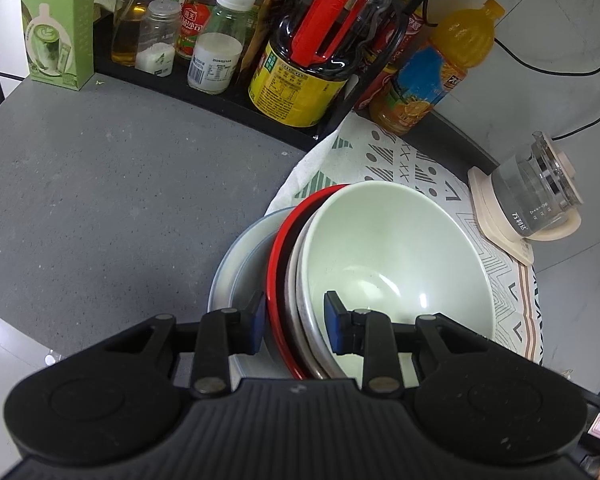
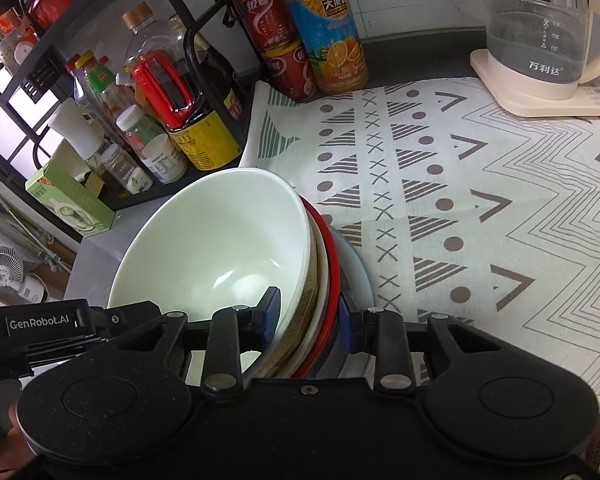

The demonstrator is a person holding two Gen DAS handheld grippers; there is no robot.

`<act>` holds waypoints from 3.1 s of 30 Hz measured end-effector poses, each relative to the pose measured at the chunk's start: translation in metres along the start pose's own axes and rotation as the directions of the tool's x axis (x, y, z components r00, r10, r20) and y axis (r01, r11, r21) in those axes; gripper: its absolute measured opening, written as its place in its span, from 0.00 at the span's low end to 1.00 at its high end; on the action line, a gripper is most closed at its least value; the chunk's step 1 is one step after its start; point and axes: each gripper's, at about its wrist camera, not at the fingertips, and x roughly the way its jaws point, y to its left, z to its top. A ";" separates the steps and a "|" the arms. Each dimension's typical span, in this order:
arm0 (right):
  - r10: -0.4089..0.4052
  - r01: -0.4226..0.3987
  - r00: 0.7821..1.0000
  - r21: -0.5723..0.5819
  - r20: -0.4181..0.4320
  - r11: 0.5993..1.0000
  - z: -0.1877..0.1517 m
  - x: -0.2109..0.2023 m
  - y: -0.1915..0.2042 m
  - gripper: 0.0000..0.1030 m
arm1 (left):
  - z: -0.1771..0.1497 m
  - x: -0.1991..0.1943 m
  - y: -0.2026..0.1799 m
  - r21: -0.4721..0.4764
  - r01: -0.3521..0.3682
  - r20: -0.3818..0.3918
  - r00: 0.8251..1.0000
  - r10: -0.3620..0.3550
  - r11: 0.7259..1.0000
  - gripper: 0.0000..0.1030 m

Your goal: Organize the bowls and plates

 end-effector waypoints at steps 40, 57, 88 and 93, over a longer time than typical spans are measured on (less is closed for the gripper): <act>-0.213 0.171 0.930 0.161 0.301 0.972 -0.043 -0.109 -0.023 1.00 | -0.029 -0.068 -0.036 0.272 0.032 0.126 0.990 -0.068 0.962 1.00; -0.290 0.223 0.882 0.213 0.371 0.951 -0.124 -0.177 -0.012 1.00 | -0.090 -0.131 -0.015 0.369 0.083 0.121 0.983 -0.136 0.926 1.00; -0.324 0.286 0.857 0.153 0.400 0.946 -0.221 -0.240 0.055 1.00 | -0.166 -0.220 0.029 0.511 -0.013 0.211 0.971 -0.111 0.859 1.00; -0.314 0.278 0.854 0.146 0.416 0.949 -0.227 -0.247 0.057 1.00 | -0.171 -0.225 0.030 0.496 0.000 0.199 0.973 -0.113 0.868 1.00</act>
